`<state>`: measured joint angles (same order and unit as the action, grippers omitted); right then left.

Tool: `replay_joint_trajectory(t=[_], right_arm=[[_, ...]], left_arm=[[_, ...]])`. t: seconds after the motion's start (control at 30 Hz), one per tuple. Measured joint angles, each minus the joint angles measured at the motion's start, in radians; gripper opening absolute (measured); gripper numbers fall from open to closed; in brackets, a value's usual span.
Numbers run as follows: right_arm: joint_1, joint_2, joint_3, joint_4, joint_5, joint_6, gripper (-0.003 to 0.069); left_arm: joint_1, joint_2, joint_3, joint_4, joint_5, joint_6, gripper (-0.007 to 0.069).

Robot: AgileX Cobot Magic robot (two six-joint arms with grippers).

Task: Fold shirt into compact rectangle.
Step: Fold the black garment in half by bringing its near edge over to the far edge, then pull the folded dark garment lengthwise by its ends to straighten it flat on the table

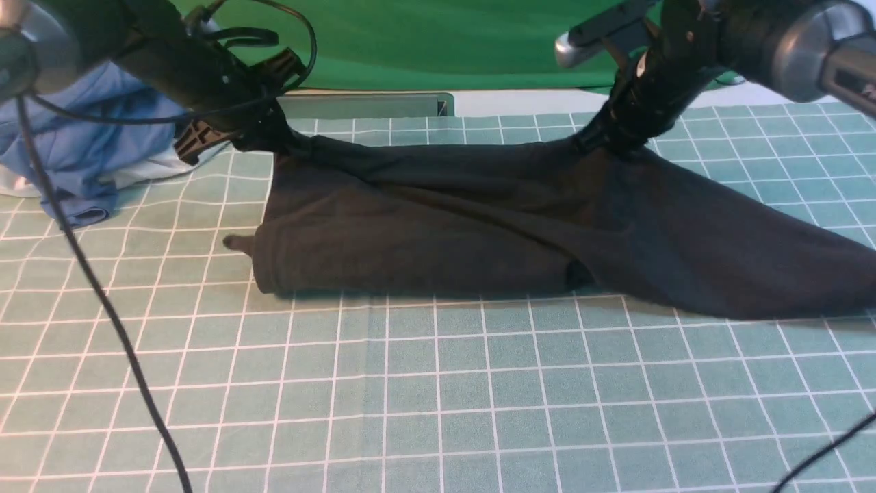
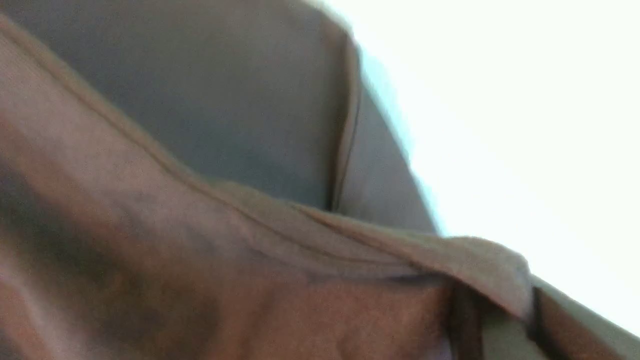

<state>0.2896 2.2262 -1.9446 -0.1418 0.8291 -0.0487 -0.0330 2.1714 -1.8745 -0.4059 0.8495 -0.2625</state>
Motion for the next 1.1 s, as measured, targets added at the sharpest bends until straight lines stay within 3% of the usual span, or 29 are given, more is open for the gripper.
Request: replay_joint_trajectory(t=[0.27, 0.6, 0.73, 0.77, 0.83, 0.87, 0.93, 1.0, 1.1], right_arm=[[-0.026, 0.109, -0.084, 0.001, -0.061, 0.011, 0.0070], [-0.049, 0.133, -0.084, 0.004, -0.107, 0.040, 0.0080], [-0.049, 0.133, -0.084, 0.003, -0.111, 0.042, 0.0175], [-0.049, 0.133, -0.084, -0.005, -0.115, 0.042, 0.0260], [-0.051, 0.132, -0.093, -0.030, -0.105, 0.042, 0.0362], [-0.051, 0.132, -0.094, -0.032, -0.099, 0.042, 0.0382], [-0.055, 0.124, -0.125, -0.050, -0.056, 0.037, 0.0465], [-0.059, 0.107, -0.174, -0.058, 0.008, 0.037, 0.0482], [-0.059, 0.078, -0.251, -0.061, 0.090, 0.036, 0.0406]], left_arm=[[0.000, 0.135, -0.102, 0.090, -0.008, 0.000, 0.0018], [0.000, 0.155, -0.108, 0.109, -0.160, 0.001, 0.0027], [0.001, 0.155, -0.115, 0.116, -0.162, 0.001, 0.0106], [0.004, 0.153, -0.136, 0.117, -0.143, 0.001, 0.0165], [0.006, 0.145, -0.168, 0.118, -0.094, 0.001, 0.0240], [0.008, 0.143, -0.178, 0.119, -0.087, 0.001, 0.0248], [0.014, 0.118, -0.240, 0.121, 0.011, 0.001, 0.0346], [0.017, 0.092, -0.310, 0.125, 0.110, 0.001, 0.0417], [0.018, 0.069, -0.383, 0.125, 0.212, 0.001, 0.0456]])
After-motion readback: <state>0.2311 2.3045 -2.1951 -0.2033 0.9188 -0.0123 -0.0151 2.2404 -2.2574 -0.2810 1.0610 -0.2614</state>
